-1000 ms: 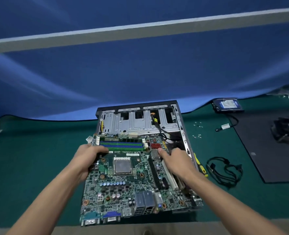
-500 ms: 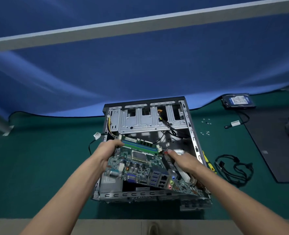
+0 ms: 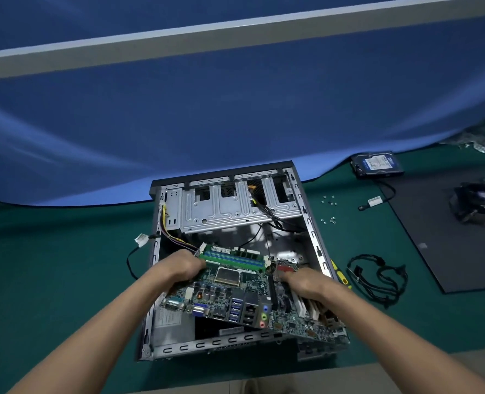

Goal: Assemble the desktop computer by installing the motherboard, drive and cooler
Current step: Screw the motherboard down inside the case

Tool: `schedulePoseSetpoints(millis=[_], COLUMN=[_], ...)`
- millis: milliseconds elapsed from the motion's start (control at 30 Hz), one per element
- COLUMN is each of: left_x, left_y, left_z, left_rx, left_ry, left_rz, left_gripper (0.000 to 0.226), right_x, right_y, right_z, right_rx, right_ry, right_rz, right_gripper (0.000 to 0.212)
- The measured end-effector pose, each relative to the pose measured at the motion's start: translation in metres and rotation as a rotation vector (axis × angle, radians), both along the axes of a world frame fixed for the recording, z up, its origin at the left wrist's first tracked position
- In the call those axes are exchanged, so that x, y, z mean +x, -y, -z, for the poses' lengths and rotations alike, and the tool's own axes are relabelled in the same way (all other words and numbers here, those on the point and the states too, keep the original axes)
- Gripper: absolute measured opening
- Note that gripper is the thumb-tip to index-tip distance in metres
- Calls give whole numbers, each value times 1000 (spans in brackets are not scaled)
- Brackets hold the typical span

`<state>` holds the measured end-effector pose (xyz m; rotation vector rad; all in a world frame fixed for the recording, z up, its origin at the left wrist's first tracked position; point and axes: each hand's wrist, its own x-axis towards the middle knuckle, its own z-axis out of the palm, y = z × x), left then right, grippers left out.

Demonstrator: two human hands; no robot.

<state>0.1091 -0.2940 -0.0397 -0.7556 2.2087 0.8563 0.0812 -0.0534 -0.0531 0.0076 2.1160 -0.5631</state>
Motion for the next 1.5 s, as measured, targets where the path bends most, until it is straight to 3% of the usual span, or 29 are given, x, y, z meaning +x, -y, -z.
schedulePoseSetpoints(millis=[133, 267, 400, 500, 633, 733, 867, 1000, 1233, 1500], left_x=[-11, -19, -29, -36, -42, -42, -49, -69, -78, -81], left_y=[2, 6, 8, 8, 10, 7, -1, -13, -26, -31], left_z=[5, 8, 12, 17, 20, 20, 18, 30, 68, 75], left_rx=[-188, -465, -727, -542, -190, -201, -297, -81, -88, -98], left_ry=[29, 100, -63, -171, -54, 22, -156, -21, 37, 112], left_rz=[196, 443, 653, 728, 673, 818, 968, 871, 869, 814], left_gripper=[37, 56, 53, 44, 46, 50, 46, 55, 79, 90], right_x=[1, 4, 5, 0, -7, -10, -10, -9, -6, 3], right_y=[-1, 0, 4, 5, 7, 6, 7, 8, 9, 7], right_z=[0, 8, 5, -3, -11, -16, -18, -20, -14, -3], right_rx=[-35, -58, -16, 26, 114, 156, 184, 186, 171, 102], right_ry=[38, 5, -119, -152, -155, -144, -112, -90, -104, -43], right_rz=[51, 151, 213, 154, 39, 6, -9, -16, 7, 95], right_gripper=[61, 51, 44, 47, 48, 46, 46, 45, 50, 47])
